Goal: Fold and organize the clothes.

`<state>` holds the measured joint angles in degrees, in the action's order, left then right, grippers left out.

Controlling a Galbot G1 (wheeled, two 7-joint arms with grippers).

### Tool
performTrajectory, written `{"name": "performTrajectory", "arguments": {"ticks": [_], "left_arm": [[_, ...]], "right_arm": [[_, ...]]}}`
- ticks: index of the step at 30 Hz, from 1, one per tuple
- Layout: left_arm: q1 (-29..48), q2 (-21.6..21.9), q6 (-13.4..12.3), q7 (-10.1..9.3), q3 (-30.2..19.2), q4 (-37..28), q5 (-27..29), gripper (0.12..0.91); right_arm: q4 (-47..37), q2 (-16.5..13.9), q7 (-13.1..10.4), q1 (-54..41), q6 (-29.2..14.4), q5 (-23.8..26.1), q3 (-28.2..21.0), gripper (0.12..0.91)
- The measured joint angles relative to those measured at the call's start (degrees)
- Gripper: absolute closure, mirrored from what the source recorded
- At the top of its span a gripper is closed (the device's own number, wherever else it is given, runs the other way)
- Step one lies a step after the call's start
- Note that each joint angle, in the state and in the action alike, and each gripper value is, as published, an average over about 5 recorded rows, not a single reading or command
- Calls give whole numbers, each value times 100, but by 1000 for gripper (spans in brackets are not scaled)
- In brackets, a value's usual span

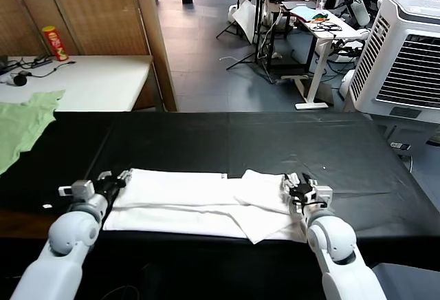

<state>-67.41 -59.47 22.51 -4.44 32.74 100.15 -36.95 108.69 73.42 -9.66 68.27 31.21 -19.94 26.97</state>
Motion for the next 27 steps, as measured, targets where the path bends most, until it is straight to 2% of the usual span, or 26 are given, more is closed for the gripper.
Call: {"name": "performTrajectory", "arguments": {"ticks": [2, 5, 15, 27], "left_arm": [[-54, 12, -5, -17, 57, 39, -105, 279], [-169, 10, -10, -30, 146, 126, -188, 238], [-1015, -249, -81, -24, 416, 721, -151, 232], [-1637, -547, -200, -16, 485, 953, 41, 232]], "right_arm": [[125, -24, 6, 82, -5, -32, 51, 232], [311, -41, 25, 203, -4, -64, 123, 228], [804, -107, 110, 539, -2, -187, 304, 227], [935, -135, 132, 593, -13, -215, 283, 227]]}}
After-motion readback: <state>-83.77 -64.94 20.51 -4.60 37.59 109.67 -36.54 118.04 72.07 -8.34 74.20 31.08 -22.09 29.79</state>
